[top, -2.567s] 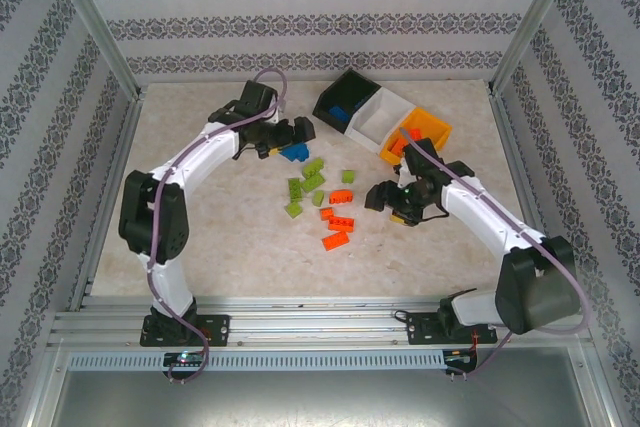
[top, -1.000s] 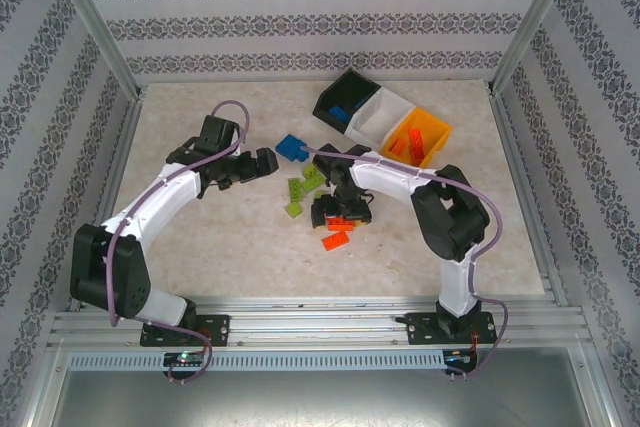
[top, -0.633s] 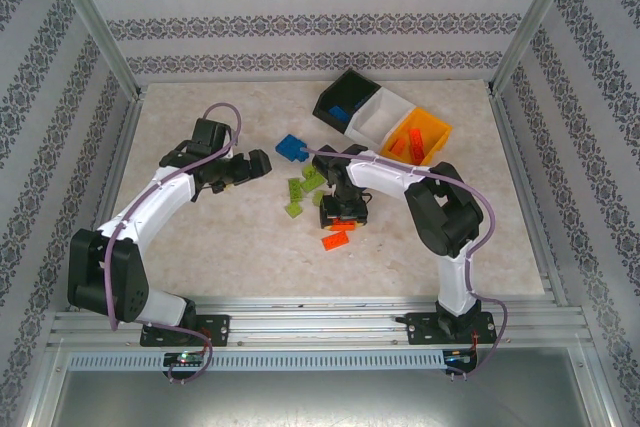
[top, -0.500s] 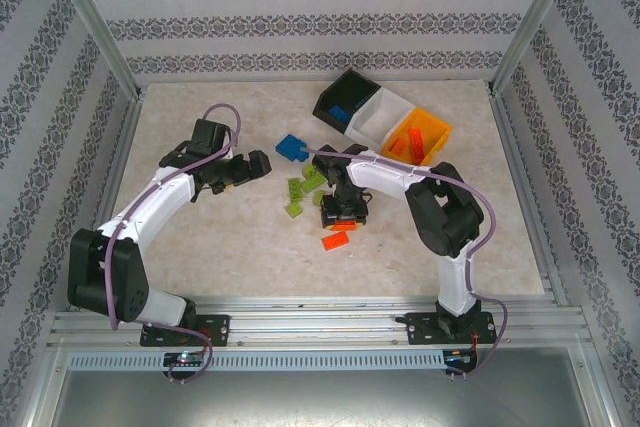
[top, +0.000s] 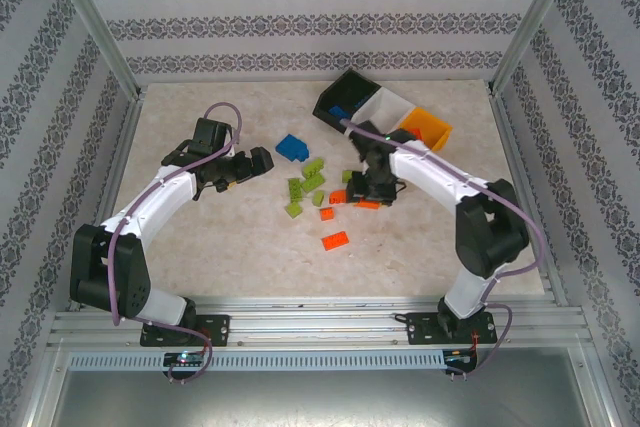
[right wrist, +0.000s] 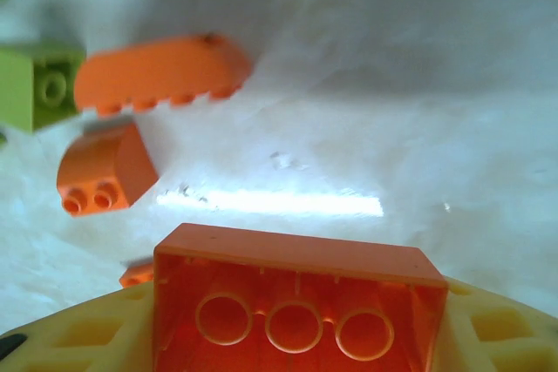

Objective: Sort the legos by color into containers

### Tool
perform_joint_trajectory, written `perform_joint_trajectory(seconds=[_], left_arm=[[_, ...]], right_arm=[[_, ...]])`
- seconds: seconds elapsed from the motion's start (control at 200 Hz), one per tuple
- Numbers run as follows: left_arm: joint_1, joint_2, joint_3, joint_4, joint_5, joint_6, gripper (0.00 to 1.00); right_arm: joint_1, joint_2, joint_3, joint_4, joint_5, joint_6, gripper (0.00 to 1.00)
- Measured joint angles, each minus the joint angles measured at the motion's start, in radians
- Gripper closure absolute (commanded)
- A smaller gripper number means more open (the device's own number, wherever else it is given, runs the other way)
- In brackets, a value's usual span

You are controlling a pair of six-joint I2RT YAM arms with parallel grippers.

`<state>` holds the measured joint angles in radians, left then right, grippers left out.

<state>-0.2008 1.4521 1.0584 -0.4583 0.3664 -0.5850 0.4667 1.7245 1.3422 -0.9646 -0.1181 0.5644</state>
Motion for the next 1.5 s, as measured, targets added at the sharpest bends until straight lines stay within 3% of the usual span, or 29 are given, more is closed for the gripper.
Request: perform_joint_trajectory(seconds=[0.275, 0.48, 0.879, 1.154, 1.499], left_arm=[[0.000, 0.000, -0.014, 0.002, 0.026, -0.026, 0.00], [0.000, -0.008, -0.019, 0.002, 0.026, -0.040, 0.00], [0.000, -0.032, -0.021, -0.006, 0.024, -0.048, 0.00], [0.000, 0.010, 0.000, -0.005, 0.025, -0.047, 0.00], [-0.001, 0.061, 0.042, -0.004, 0.003, -0.047, 0.00]], right_arm=[[-0.305, 0.010, 0.168, -0.007, 0.003, -0.085, 0.48], [-0.415, 0.171, 0.375, 0.015, 0.004, -0.137, 0.48], [-0.472, 0.460, 0.608, 0.008, 0.031, -0.180, 0.42], [-0.498, 0.509, 0.737, -0.031, 0.036, -0.200, 0.24], [-0.511, 0.509, 0.760, -0.057, 0.035, -0.201, 0.17]])
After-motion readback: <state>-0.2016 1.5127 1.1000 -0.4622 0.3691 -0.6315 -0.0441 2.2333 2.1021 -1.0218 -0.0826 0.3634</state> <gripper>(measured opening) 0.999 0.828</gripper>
